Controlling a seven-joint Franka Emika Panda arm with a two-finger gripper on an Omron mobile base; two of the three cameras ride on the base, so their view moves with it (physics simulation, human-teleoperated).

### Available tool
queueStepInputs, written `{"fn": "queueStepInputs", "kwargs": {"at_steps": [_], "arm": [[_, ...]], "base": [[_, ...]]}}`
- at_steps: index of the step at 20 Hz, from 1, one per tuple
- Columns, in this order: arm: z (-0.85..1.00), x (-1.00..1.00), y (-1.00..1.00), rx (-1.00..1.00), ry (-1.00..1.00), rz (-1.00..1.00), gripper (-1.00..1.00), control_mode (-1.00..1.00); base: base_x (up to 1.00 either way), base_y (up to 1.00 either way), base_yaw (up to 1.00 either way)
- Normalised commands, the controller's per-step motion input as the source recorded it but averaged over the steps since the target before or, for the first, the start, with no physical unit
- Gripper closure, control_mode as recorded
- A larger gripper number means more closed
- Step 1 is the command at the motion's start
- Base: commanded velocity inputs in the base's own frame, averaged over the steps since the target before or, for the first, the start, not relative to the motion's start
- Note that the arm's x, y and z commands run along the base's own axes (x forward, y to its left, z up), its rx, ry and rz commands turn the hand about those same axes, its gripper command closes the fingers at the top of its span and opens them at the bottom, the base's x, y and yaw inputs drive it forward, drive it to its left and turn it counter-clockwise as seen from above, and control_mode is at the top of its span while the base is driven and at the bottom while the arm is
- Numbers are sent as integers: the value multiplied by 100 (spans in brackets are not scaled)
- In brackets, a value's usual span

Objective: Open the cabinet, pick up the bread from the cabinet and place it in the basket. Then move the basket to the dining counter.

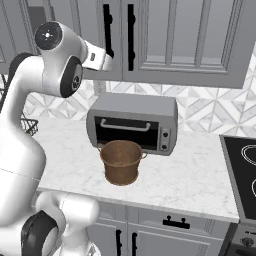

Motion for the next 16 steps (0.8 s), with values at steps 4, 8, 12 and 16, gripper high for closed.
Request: {"fn": "queueStepInputs", "kwargs": {"at_steps": [4,8,12,16], "arm": [[7,53,-38,1,0,0,-100,-100],[0,47,0,0,1,0,-100,-100],[0,62,0,-4,0,0,-100,-100],[0,69,-6,-5,0,0,-100,-100]], "base": [[0,0,0],[0,0,0],[0,0,0],[0,0,0]]}}
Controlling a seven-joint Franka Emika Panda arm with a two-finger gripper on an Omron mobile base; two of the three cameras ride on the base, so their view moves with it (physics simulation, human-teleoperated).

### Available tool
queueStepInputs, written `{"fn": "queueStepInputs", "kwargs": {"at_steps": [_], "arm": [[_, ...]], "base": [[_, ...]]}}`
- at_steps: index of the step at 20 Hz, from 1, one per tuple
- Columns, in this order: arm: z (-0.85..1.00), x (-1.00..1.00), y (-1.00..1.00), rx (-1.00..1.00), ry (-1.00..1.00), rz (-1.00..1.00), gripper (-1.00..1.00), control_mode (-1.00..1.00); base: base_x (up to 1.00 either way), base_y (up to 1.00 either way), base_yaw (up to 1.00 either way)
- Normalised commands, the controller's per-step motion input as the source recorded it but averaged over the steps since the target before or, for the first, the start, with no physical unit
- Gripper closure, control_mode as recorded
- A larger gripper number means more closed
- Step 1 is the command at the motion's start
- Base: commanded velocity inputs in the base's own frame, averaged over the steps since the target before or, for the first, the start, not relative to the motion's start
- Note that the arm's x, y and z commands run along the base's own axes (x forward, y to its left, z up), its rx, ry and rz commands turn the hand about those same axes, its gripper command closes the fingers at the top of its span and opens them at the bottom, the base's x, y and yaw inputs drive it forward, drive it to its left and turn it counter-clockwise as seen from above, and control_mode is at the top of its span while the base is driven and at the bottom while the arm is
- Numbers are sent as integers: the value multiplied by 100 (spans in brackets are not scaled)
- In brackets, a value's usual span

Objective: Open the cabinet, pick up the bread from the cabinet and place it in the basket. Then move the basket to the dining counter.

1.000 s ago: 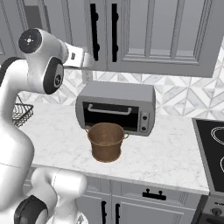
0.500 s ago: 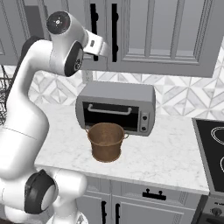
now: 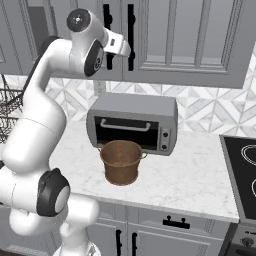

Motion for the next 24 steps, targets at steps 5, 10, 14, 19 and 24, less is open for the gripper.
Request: {"fn": "queueStepInputs", "kwargs": {"at_steps": [5,10,14,19,24], "arm": [[0,55,0,-3,0,0,-100,-100],[-2,53,-5,0,-12,0,-100,-100],[-3,21,0,0,-8,0,100,-100],[0,15,0,0,-1,0,100,-100],[-4,11,0,0,-9,0,100,-100]], "base": [[0,0,0],[0,0,0],[0,0,0],[0,0,0],[0,0,0]]}}
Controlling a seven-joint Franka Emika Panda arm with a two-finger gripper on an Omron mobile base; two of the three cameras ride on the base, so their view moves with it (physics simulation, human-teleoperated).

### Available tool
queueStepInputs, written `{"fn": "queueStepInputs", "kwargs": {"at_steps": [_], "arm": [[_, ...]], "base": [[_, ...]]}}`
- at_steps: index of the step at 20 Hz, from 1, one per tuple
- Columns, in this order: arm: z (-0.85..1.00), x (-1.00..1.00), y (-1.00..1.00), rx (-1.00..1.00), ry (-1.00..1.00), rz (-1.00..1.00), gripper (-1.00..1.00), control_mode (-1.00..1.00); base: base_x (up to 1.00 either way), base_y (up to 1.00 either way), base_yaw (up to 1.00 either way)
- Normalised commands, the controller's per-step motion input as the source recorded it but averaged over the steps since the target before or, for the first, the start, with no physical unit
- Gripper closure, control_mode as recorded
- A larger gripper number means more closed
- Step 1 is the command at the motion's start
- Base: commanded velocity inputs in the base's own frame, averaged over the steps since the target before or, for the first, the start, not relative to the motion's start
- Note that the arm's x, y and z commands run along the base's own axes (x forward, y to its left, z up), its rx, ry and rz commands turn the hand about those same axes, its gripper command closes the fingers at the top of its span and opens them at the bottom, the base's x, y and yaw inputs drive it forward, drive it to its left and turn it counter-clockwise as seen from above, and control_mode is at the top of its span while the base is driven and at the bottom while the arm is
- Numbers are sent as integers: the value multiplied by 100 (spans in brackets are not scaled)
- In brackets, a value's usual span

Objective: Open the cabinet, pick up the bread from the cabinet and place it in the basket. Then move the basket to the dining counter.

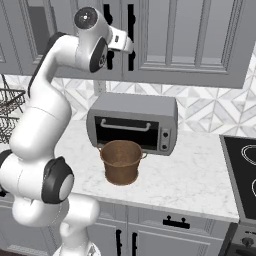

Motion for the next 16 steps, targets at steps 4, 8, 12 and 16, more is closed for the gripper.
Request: {"fn": "queueStepInputs", "kwargs": {"at_steps": [4,8,12,16], "arm": [[-2,-1,7,0,-3,0,100,-100],[1,-64,37,-1,0,-12,100,-100],[3,-94,30,-2,-1,-27,100,-100],[0,-100,31,0,0,-22,100,-100]], "base": [[0,0,0],[0,0,0],[0,0,0],[0,0,0]]}}
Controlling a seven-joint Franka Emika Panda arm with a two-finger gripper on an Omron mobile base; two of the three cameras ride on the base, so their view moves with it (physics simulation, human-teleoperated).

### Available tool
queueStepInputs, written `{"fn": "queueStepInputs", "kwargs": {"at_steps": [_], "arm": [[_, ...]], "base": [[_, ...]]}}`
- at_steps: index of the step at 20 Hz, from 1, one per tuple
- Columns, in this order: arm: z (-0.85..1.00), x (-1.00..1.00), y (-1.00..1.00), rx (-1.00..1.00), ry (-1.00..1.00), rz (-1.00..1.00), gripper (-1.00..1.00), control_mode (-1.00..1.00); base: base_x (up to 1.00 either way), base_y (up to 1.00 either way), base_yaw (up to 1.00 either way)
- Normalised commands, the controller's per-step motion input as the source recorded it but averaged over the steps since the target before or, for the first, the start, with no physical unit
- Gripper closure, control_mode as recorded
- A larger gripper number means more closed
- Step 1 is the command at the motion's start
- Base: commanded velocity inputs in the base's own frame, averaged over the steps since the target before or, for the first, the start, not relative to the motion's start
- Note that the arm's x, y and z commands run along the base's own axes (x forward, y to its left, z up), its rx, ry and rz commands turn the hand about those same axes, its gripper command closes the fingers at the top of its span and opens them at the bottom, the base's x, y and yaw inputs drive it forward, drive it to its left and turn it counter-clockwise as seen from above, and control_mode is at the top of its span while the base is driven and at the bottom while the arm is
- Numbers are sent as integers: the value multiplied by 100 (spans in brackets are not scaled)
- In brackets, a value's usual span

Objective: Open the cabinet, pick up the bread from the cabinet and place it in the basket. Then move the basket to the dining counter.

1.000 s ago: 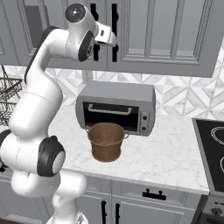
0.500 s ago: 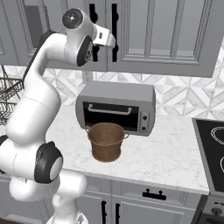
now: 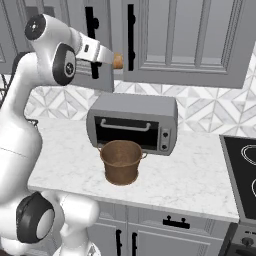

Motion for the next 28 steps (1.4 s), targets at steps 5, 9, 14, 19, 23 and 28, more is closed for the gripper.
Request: {"fn": "queueStepInputs", "kwargs": {"at_steps": [5,9,14,19,23,28], "arm": [[1,-100,45,-1,0,-25,100,-100],[0,-100,69,-7,0,-14,100,-100],[0,-100,92,-18,0,0,100,-100],[0,-83,95,-17,0,0,100,-100],[0,-50,83,-14,2,0,-100,-100],[1,-30,36,-9,1,-3,-100,-100]], "base": [[0,0,0],[0,0,0],[0,0,0],[0,0,0],[0,0,0],[0,0,0]]}}
